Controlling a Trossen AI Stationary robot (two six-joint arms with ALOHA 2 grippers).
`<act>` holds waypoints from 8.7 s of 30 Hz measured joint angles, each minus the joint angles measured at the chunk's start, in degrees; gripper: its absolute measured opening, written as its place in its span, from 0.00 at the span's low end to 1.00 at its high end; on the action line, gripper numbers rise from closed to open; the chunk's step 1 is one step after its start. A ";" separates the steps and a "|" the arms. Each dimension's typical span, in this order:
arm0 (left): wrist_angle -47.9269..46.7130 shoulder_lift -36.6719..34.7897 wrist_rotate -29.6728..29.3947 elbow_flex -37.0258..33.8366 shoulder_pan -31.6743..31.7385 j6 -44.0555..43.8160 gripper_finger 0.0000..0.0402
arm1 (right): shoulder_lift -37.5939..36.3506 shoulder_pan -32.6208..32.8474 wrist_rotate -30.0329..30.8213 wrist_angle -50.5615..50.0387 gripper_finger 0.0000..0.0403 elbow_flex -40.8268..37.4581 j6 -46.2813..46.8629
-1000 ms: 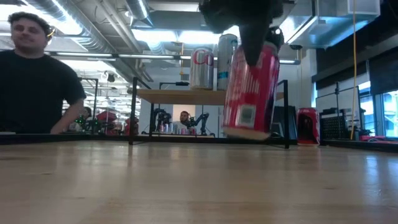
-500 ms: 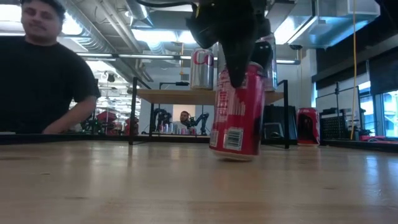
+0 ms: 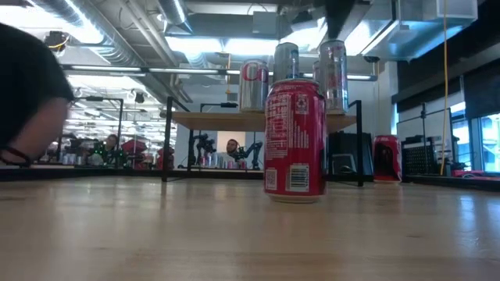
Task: Place canned beverage on shelf
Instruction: Put the bottom red soda can on the shelf
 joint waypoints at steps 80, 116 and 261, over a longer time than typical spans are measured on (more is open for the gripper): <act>41.73 28.02 41.97 -6.00 30.71 33.78 0.64 | -56.40 12.76 12.70 25.71 0.78 -65.24 8.71; 40.22 23.19 33.07 1.75 29.43 34.95 0.91 | -56.36 12.75 11.07 30.99 0.78 -65.24 8.76; 30.05 34.80 11.20 11.79 19.31 -22.95 0.87 | -56.36 12.75 11.26 30.44 0.78 -65.25 6.79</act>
